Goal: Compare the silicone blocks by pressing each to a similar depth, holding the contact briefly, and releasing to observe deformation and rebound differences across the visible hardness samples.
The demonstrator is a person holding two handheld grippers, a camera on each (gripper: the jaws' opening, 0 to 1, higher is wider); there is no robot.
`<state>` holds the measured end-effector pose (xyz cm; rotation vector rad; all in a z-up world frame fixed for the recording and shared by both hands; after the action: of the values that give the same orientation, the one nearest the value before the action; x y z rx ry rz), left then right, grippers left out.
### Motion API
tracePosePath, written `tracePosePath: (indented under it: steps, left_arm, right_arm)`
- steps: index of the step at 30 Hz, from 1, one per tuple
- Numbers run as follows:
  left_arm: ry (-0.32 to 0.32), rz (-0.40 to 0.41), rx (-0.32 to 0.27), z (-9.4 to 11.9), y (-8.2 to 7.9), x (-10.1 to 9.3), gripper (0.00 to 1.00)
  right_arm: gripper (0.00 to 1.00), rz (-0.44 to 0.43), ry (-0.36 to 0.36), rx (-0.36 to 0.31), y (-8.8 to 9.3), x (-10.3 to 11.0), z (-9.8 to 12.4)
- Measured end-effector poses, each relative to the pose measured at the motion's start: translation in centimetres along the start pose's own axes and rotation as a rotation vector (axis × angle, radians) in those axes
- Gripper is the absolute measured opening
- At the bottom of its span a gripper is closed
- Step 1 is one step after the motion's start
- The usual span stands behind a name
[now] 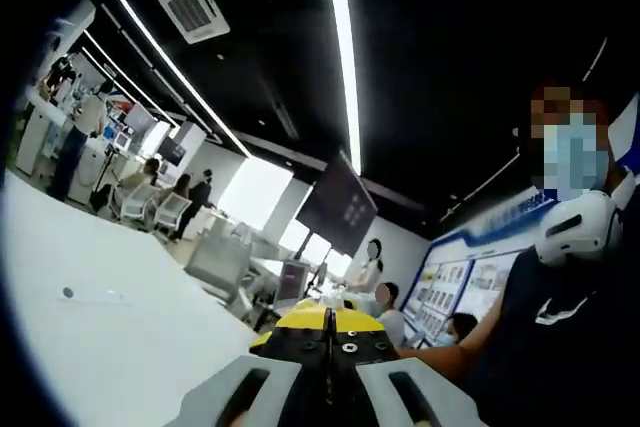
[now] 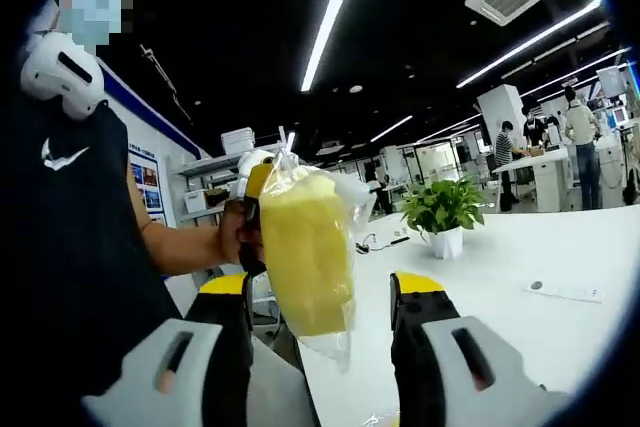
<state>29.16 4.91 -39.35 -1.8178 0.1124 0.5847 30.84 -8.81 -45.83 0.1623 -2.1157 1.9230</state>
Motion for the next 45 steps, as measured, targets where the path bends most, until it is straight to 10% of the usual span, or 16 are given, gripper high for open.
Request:
tracePosePath:
  steps: [45]
  left_arm:
    - [-0.017,-0.081,0.029,0.9,0.3,0.6,0.0]
  right_arm:
    - [0.03,-0.074,0.01,0.054,0.0,0.0,-1.1]
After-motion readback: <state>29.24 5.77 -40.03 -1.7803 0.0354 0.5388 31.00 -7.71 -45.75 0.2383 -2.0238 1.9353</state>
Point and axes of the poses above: the point that each gripper's makers call its tool centre point, and the gripper's own axes: z roughly backward along the fingers, x roughly to its left, y roughly out of its underside, the point moved 6 cm from there along z, roughly backward along the fingers, and after that the axes turned 2 degrees about -z, right-handed, at the moved point
